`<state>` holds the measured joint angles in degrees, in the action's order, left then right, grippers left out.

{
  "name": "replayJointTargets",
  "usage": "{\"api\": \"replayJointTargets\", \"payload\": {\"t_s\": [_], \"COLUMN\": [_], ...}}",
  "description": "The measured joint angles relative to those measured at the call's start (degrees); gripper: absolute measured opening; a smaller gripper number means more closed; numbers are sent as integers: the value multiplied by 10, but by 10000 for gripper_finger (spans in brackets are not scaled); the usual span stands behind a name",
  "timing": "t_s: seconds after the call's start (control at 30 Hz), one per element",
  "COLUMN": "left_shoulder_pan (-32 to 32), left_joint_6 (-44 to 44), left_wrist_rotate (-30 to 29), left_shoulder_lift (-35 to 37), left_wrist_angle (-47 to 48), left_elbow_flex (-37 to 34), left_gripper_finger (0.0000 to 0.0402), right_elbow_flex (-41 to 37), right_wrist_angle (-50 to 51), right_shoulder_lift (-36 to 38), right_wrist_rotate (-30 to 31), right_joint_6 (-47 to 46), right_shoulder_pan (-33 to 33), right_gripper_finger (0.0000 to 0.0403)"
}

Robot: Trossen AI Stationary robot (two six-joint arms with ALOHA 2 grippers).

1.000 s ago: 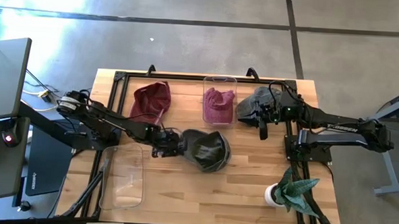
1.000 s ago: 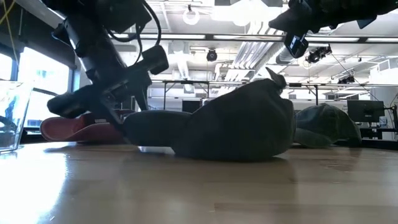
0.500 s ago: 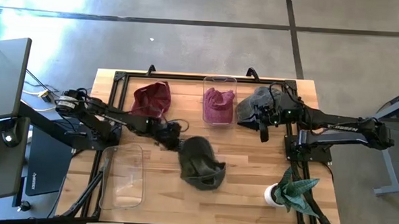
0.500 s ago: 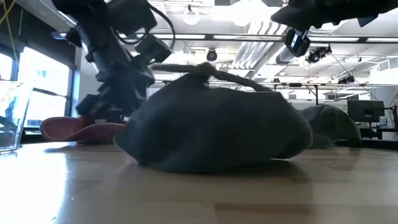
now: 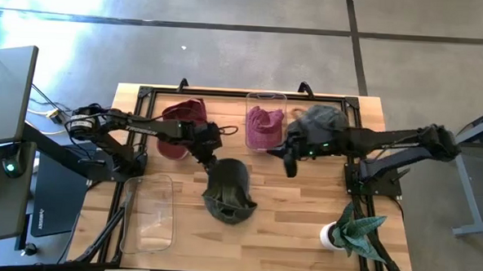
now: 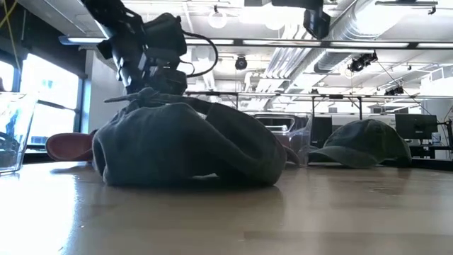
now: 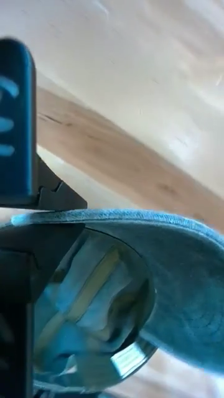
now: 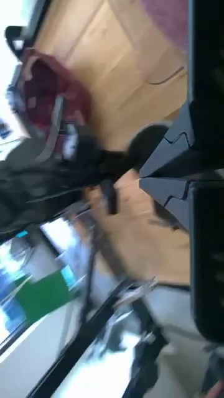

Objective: Pick & Place hat
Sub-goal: Put the left black cap into the bottom transparent bin

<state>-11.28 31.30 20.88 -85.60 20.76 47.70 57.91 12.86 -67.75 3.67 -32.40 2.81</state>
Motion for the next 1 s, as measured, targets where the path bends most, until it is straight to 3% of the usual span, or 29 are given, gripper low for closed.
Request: {"api": "replayJointTargets", "payload": {"t_s": [0.1, 0.23, 0.37, 0.57, 0.73, 1.0], "left_shoulder_pan": [-19, -45, -49, -48, 4, 169], "left_joint_6": [-33, -51, -72, -76, -112, -116], "left_wrist_rotate": [55, 119, 103, 65, 54, 5], "left_shoulder_lift": [0, 12, 58, 166, 256, 286], "left_wrist_angle": [2, 21, 55, 119, 134, 137], "left_elbow_flex": [0, 0, 1, 0, 0, 0], "left_gripper_finger": [71, 139, 178, 180, 170, 165], "right_elbow_flex": [72, 130, 145, 143, 143, 143], "right_wrist_angle": [80, 110, 116, 127, 125, 86], "right_shoulder_lift": [-59, -121, -167, -239, -287, -327], "right_wrist_rotate": [4, -16, -66, -142, -213, -176], "right_joint_6": [1, 1, -19, -78, 34, 240], "right_shoulder_pan": [16, 40, 68, 97, 113, 97], "right_gripper_finger": [1, 7, 49, 141, 182, 188]}}
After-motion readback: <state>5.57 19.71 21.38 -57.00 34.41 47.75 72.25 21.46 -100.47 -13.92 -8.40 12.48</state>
